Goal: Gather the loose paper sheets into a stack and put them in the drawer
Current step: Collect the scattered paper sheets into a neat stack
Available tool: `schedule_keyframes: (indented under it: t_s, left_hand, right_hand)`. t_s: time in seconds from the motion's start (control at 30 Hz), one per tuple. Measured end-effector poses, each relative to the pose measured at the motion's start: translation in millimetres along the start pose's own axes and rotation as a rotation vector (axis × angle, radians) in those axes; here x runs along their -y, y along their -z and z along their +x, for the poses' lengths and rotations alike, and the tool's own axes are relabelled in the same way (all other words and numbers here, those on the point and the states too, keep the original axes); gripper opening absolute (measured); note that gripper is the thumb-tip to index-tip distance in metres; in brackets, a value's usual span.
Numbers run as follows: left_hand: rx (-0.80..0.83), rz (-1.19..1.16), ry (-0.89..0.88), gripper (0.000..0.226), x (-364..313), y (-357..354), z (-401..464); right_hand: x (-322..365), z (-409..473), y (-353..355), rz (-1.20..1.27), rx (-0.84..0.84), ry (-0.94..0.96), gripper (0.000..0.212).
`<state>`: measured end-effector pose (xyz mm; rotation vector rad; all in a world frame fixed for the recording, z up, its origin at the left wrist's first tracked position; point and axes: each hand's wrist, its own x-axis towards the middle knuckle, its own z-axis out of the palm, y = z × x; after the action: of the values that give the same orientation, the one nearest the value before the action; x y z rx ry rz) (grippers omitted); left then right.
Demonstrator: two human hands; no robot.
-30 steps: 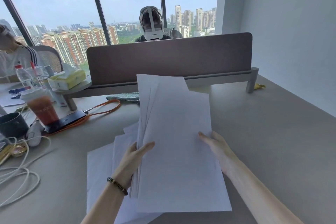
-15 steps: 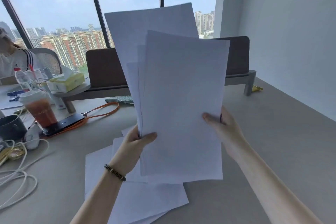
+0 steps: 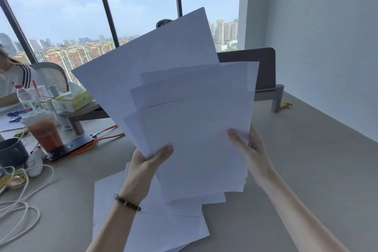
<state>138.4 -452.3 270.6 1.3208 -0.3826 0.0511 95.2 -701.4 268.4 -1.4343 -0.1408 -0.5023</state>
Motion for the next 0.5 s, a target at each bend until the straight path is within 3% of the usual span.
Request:
schedule_keyframes:
  t_s: [0.07, 0.2, 0.4, 0.5]
  left_hand:
    - [-0.013, -0.01, -0.032, 0.052, -8, -4, 2]
    - [-0.013, -0.014, -0.087, 0.035, -21, -12, 6]
    - [-0.052, 0.002, -0.099, 0.045, -25, -19, 10]
    - [-0.058, -0.005, -0.105, 0.04, -24, -18, 11]
  right_hand:
    - [3, 3, -1, 0.008, -0.004, 0.034, 0.039]
    - [11, 5, -4, 0.041, 0.005, 0.082, 0.041]
    - [17, 7, -2, 0.039, -0.034, 0.086, 0.039]
    - [21, 8, 1, 0.017, -0.032, 0.087, 0.036]
